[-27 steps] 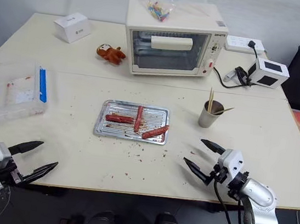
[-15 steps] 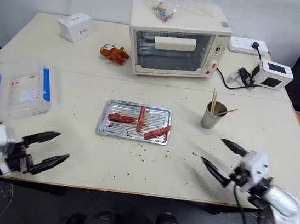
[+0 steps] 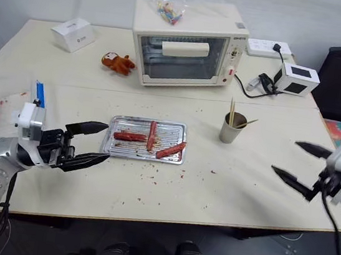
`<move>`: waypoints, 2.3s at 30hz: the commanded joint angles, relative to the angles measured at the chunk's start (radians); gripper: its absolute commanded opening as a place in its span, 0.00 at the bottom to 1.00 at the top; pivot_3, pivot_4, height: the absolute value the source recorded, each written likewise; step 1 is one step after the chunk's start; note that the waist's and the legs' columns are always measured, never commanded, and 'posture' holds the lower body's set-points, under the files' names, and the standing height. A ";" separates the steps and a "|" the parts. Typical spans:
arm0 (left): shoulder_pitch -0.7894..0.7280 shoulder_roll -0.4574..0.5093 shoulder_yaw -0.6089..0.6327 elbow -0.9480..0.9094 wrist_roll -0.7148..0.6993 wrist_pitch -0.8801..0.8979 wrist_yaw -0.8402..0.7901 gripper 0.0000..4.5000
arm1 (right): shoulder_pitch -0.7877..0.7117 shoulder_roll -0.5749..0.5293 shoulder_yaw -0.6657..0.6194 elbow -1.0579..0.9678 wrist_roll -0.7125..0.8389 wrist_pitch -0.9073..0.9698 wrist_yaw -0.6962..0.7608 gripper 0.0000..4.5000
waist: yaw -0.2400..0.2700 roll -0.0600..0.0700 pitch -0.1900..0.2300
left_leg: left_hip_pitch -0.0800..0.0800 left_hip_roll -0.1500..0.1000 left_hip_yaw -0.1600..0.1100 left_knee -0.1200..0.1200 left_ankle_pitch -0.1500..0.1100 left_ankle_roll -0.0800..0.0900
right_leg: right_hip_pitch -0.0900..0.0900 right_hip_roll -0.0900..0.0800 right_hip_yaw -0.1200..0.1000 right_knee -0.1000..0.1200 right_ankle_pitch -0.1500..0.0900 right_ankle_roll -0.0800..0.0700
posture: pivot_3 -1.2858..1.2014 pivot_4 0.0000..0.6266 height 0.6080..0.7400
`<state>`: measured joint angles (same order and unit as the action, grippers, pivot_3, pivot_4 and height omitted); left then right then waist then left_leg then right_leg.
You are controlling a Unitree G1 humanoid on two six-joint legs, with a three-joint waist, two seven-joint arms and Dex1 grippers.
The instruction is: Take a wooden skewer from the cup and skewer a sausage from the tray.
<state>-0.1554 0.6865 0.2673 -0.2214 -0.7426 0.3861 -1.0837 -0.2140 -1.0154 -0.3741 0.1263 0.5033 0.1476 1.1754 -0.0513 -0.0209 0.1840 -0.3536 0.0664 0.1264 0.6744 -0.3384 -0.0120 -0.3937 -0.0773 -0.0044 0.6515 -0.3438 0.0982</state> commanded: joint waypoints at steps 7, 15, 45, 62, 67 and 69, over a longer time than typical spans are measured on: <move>0.028 -0.040 -0.004 -0.092 0.012 -0.035 0.059 0.99 | -0.565 0.029 0.344 0.389 -0.188 0.083 0.190 1.00 | 0.005 0.002 0.001 | -0.003 0.000 0.000 0.001 0.000 0.000 | -0.002 -0.001 0.002 -0.001 0.000 0.000 | 0.52 0.24 1.00; 0.091 -0.046 0.012 -0.145 0.015 -0.048 0.096 1.00 | -0.763 0.117 0.438 0.619 -0.298 -0.011 0.279 0.91 | 0.002 0.002 0.002 | -0.004 0.000 0.001 0.002 0.000 0.000 | -0.002 -0.001 0.003 -0.002 0.000 0.000 | 0.52 0.24 1.00; 0.068 -0.086 -0.031 -0.094 0.031 -0.109 0.096 1.00 | -1.113 -0.025 0.522 0.662 -0.197 0.169 0.439 0.01 | -0.006 0.009 0.005 | -0.004 0.000 0.002 0.002 -0.001 0.000 | -0.004 -0.002 0.004 -0.001 0.000 0.000 | 0.52 0.24 1.00; -0.187 -0.244 -0.161 -0.046 -0.046 -0.010 0.078 1.00 | -0.698 0.362 0.336 -0.097 0.388 0.779 0.164 0.01 | 0.021 0.009 0.006 | -0.022 0.000 -0.003 0.010 0.000 0.001 | -0.018 -0.002 -0.008 0.009 0.001 0.002 | 0.52 0.24 1.00; -0.185 -0.274 -0.175 -0.073 -0.054 0.002 0.090 1.00 | -0.671 0.440 0.326 -0.124 0.412 0.786 0.100 0.01 | 0.021 0.009 0.005 | -0.022 -0.001 -0.004 0.010 0.000 0.002 | -0.018 -0.002 -0.008 0.009 0.001 0.002 | 0.52 0.24 1.00; -0.184 -0.288 -0.171 -0.084 -0.065 0.004 0.101 1.00 | -0.661 0.458 0.325 -0.130 0.413 0.784 0.083 0.01 | 0.022 0.009 0.005 | -0.022 -0.001 -0.004 0.010 0.000 0.002 | -0.018 -0.002 -0.008 0.008 0.001 0.002 | 0.52 0.24 1.00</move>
<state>-0.3404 0.4042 0.0902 -0.2652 -0.7813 0.3939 -0.9923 -0.8762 -0.5639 -0.0169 0.0330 0.8909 0.9381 1.2698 -0.0298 -0.0121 0.1894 -0.3759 0.0651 0.1226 0.6848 -0.3381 -0.0097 -0.4117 -0.0789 -0.0127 0.6595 -0.3427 0.1002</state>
